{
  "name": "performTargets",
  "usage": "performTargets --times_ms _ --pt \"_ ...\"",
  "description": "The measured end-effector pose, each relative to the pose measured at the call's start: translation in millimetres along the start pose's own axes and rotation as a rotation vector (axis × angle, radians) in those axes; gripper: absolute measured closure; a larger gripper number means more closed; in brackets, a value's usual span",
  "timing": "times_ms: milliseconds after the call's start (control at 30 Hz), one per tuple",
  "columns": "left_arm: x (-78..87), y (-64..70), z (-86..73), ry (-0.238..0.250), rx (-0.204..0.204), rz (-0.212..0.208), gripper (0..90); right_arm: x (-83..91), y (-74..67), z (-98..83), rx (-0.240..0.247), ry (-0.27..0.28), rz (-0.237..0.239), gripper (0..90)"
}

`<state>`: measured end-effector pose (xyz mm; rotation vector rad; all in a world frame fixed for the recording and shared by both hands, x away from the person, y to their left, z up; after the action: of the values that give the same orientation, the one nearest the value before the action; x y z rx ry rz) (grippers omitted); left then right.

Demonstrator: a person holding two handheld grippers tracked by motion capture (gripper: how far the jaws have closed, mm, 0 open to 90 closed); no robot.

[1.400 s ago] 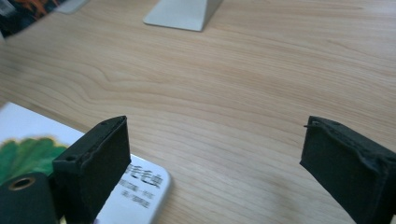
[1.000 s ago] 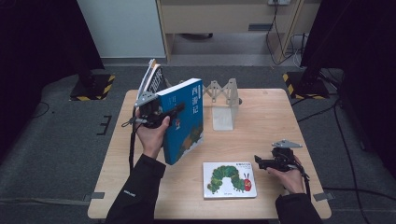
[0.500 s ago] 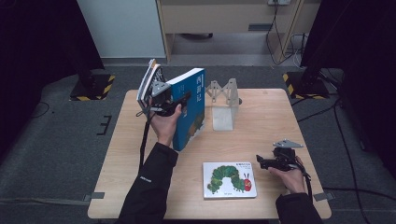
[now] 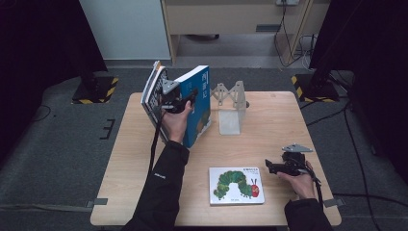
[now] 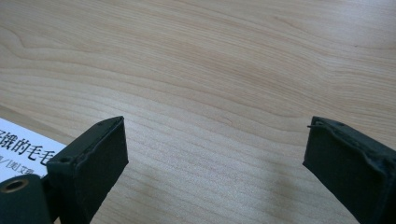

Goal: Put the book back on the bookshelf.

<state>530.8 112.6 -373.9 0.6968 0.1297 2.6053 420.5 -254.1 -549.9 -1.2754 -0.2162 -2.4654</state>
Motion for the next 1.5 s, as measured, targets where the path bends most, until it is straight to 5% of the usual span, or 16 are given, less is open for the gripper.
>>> performTargets --times_ms 400,833,1500 --pt "-20.8 -0.9 -4.1 0.032 0.027 -0.003 60.5 -5.7 3.0 -5.6 0.02 -0.056 -0.017 5.7" --pt "-38.4 1.4 -8.7 0.044 0.029 0.009 59.4 -7.6 4.7 -8.4 0.009 -0.03 -0.025 6.3" --pt "-15.4 24.0 -27.2 -0.009 -0.106 0.036 58.8 -6.9 3.5 -10.3 0.011 -0.049 -0.013 6.0"
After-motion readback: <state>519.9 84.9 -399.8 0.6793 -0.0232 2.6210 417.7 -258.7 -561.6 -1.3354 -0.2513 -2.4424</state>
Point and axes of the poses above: each handheld gripper's, and its own axes: x roughly backward along the jaws, z roughly out of its top, y roughly to its right, the point moved 4 cm from there along -x, roughly forward along the jaws, and after that the axes turned 12 degrees about -y, right-handed, at the moved point
